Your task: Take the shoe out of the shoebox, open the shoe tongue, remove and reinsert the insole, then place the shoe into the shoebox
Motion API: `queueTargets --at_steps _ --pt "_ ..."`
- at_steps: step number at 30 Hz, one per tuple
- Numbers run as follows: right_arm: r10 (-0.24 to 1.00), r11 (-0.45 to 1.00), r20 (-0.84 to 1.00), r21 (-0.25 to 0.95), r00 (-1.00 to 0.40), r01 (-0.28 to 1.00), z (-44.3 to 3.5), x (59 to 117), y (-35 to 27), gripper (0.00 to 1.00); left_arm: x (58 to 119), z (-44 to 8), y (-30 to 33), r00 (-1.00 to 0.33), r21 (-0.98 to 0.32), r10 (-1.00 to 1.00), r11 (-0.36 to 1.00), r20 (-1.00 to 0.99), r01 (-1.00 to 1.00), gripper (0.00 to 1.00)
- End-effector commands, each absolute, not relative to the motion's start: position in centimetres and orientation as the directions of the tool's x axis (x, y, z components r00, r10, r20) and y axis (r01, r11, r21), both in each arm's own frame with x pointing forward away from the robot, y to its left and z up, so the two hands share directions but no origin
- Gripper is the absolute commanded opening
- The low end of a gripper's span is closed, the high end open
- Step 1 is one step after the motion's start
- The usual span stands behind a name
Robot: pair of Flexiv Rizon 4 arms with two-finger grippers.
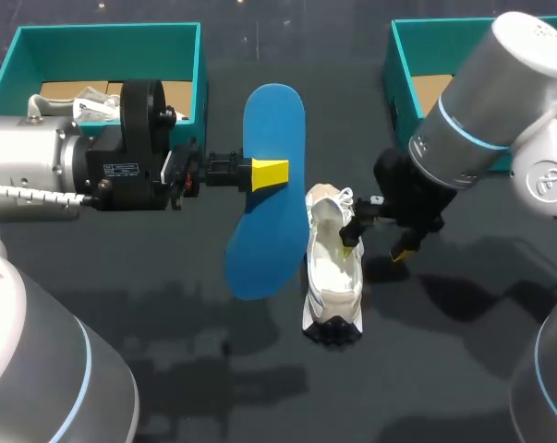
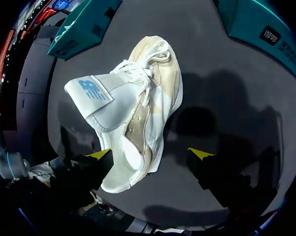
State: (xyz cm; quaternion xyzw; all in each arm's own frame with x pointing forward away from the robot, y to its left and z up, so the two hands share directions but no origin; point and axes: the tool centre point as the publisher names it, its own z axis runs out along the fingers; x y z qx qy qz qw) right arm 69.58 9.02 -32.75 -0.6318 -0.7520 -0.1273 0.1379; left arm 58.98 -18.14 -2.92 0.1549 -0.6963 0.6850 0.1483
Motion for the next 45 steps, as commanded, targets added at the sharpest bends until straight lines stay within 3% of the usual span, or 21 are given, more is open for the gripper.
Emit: queueTargets --at_steps 1,9,12,22,25,29,31,32,33,43,45 --pt "0.888 0.167 0.428 0.044 -0.17 0.985 -31.1 69.9 8.1 1.0 59.1 -3.0 -18.4 -0.908 -0.908 -0.011 0.012 0.418 -0.418 0.0" --pt "0.816 0.216 0.542 0.035 -0.2 0.976 -27.6 71.1 7.4 1.0 60.1 -3.0 -19.2 -0.979 -0.979 0.035 -0.012 0.201 -0.201 0.0" --pt "0.788 0.234 0.58 0.025 -0.205 0.972 -27.2 71.5 7.3 1.0 61.2 -3.2 -19.7 -0.997 -0.998 0.06 -0.057 -0.038 0.034 0.0" --pt "0.788 0.234 0.58 0.025 -0.205 0.972 -27.2 71.5 7.3 1.0 61.2 -3.2 -19.7 -0.997 -0.998 0.06 -0.057 -0.038 0.034 0.0" --pt "0.765 0.229 0.614 0.024 -0.195 0.973 -26.7 71.9 7.3 1.0 61.6 -3.5 -19.7 -0.98 -0.979 0.062 -0.087 -0.192 0.186 0.0" --pt "0.731 0.197 0.657 0.055 -0.184 0.979 -25.1 72.5 6.9 1.0 62.9 -4.1 -19.9 -0.912 -0.908 0.049 -0.132 -0.407 0.398 0.0" --pt "0.682 0.2 0.701 0.097 -0.209 0.975 -24.2 72.8 6.8 1.0 63.5 -4.4 -20.1 -0.73 -0.717 -0.04 -0.154 -0.683 0.679 0.0" --pt "0.636 0.222 0.733 0.125 -0.241 0.967 -23.8 73.2 6.8 1.0 63.9 -4.7 -20.3 -0.577 -0.566 -0.093 -0.116 -0.812 0.816 0.0" --pt "0.591 0.246 0.762 0.142 -0.265 0.959 -23.3 73.8 6.9 1.0 63.9 -4.7 -20.3 -0.577 -0.566 -0.093 -0.116 -0.812 0.816 0.0" --pt "0.606 0.24 0.752 0.14 -0.261 0.961 -22.9 74.1 7.0 1.0 63.9 -4.7 -20.3 -0.577 -0.566 -0.093 -0.116 -0.812 0.816 0.0" --pt "0.564 0.236 0.783 0.152 -0.262 0.96 -23.4 74.8 7.3 1.0 64.3 -5.2 -20.5 -0.539 -0.53 -0.102 -0.104 -0.836 0.842 0.0"
